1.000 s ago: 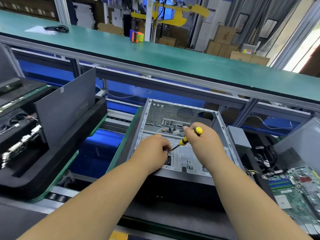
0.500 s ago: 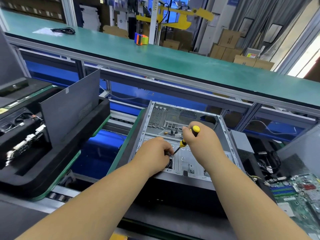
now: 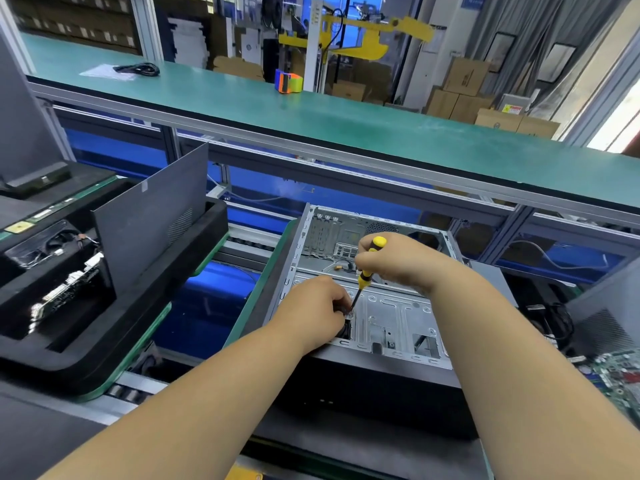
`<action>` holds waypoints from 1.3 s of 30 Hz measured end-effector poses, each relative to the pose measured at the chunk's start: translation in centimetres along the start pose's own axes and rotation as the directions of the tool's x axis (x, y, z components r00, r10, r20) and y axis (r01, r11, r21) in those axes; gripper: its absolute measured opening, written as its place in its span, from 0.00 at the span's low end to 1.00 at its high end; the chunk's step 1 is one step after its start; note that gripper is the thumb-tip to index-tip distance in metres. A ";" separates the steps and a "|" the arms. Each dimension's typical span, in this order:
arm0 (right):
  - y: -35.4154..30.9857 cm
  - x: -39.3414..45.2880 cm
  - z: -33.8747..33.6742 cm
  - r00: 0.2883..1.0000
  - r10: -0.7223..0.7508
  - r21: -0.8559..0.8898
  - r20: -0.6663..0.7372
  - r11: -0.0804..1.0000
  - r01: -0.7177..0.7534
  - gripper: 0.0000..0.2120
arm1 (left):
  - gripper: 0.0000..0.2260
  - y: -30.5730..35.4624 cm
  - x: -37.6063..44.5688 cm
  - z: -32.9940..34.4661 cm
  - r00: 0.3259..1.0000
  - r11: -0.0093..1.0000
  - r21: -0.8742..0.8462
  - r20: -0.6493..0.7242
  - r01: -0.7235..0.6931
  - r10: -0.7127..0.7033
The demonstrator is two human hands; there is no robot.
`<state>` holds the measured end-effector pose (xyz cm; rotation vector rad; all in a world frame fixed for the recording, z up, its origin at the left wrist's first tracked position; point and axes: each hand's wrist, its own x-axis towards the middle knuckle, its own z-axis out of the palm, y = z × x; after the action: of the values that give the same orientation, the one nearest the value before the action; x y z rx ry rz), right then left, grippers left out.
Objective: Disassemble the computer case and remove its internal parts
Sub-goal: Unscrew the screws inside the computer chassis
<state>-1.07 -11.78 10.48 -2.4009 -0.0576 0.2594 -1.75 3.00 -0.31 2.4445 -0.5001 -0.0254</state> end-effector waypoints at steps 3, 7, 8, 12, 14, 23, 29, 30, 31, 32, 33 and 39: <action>-0.1 0.4 -0.1 0.999 0.026 0.042 0.018 0.999 -0.027 0.13 | 0.07 -0.1 0.0 0.0 1.000 0.999 -0.039 -0.001 0.030 -0.030; 0.2 0.5 0.4 1.000 -0.007 0.084 0.002 0.996 0.007 0.12 | 0.07 1.1 0.7 -0.2 0.999 0.931 -0.360 0.017 0.053 -0.050; 0.3 0.6 0.6 1.000 -0.009 0.110 -0.008 0.994 0.010 0.11 | 0.07 1.5 0.9 -0.2 0.999 0.900 -0.433 0.038 0.051 -0.038; 0.8 1.0 1.6 0.994 0.013 0.132 -0.108 0.991 0.001 0.08 | 0.04 1.8 1.2 0.1 0.997 0.782 -0.619 0.052 0.071 -0.049; 1.3 0.8 2.4 0.961 -0.005 0.239 -0.277 0.968 0.073 0.05 | 0.04 1.4 1.4 0.3 0.998 0.786 -0.615 0.045 0.062 -0.044; 0.6 0.9 5.4 0.871 0.047 0.735 -0.488 0.561 0.381 0.21 | 0.06 1.2 1.3 0.3 1.000 0.949 -0.316 -0.015 -0.013 0.009; 1.3 1.6 4.2 0.915 -0.012 0.795 -0.403 0.491 0.356 0.20 | 0.08 0.6 0.9 0.5 0.999 0.985 0.174 -0.038 -0.021 0.029; 1.3 1.8 4.1 0.920 -0.023 0.796 -0.392 0.492 0.352 0.20 | 0.08 0.7 0.9 0.7 0.998 0.983 0.182 -0.050 -0.014 0.024; 1.4 2.0 4.1 0.924 -0.034 0.798 -0.380 0.493 0.346 0.19 | 0.08 0.7 0.9 0.8 0.998 0.981 0.192 -0.066 -0.009 0.022; 1.4 2.1 4.1 0.929 -0.041 0.801 -0.367 0.494 0.338 0.18 | 0.08 0.8 0.9 0.9 0.996 0.978 0.209 -0.082 -0.006 0.023; 1.5 2.2 4.1 0.934 -0.047 0.804 -0.354 0.494 0.330 0.17 | 0.09 0.8 0.8 1.1 0.995 0.974 0.226 -0.100 -0.005 0.028; 1.9 2.8 3.9 0.952 -0.085 0.818 -0.295 0.493 0.297 0.16 | 0.12 0.5 0.6 1.4 0.987 0.976 0.217 -0.156 -0.010 0.045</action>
<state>0.83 -10.30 5.93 -1.3648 -0.0756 -0.0932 -1.59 1.66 -1.07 2.6224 -0.4861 0.2481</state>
